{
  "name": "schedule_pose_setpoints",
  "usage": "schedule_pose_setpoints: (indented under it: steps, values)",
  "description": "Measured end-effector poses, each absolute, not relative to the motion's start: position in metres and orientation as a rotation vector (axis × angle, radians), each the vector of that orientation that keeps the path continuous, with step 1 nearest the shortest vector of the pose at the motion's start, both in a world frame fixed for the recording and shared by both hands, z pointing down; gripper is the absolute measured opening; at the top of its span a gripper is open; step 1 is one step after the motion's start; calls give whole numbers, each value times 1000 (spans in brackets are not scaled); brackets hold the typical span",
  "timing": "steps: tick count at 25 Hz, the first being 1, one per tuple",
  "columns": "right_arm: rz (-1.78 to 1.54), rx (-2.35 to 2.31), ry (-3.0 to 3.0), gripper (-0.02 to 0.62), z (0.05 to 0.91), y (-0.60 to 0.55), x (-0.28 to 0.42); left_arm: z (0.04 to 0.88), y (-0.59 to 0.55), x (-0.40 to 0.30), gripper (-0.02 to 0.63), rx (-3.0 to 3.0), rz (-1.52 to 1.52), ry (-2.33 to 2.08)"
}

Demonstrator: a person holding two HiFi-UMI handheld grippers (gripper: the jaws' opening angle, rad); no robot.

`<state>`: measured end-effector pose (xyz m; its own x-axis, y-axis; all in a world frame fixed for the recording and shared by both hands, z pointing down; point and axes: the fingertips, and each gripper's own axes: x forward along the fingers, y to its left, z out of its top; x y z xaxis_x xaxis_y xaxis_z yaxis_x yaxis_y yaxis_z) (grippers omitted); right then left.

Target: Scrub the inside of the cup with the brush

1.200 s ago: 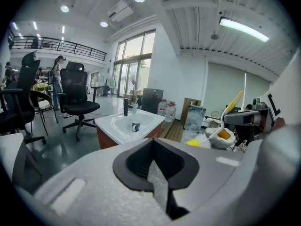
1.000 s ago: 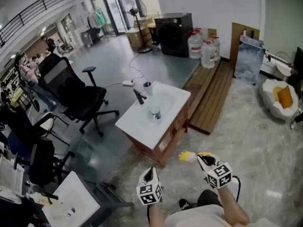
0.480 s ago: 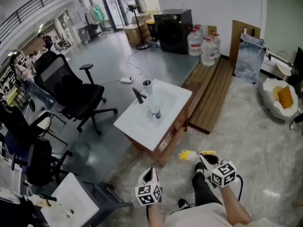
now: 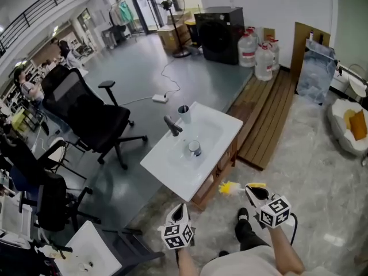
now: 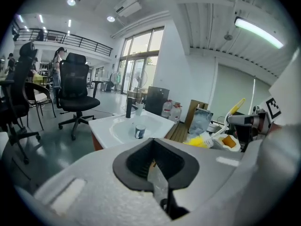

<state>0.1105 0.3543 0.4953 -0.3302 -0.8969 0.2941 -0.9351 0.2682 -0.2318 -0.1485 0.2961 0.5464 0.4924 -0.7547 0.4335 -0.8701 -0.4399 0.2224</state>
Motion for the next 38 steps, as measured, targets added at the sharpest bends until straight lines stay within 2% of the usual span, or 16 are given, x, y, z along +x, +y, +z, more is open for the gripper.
schedule_pose_setpoints:
  steps: [10, 16, 25, 38]
  values:
    - [553, 1511, -2524, 35, 503, 240, 161, 539, 185, -84, 6, 2273, 382, -1426]
    - [528, 1370, -2557, 35, 514, 203, 185, 556, 155, -75, 6, 2179, 356, -1519]
    - [459, 1319, -2542, 35, 508, 160, 218, 580, 117, -87, 6, 2206, 501, -1544]
    - [374, 1194, -2509, 35, 502, 49, 179, 672, 11, -60, 6, 2262, 829, -1239]
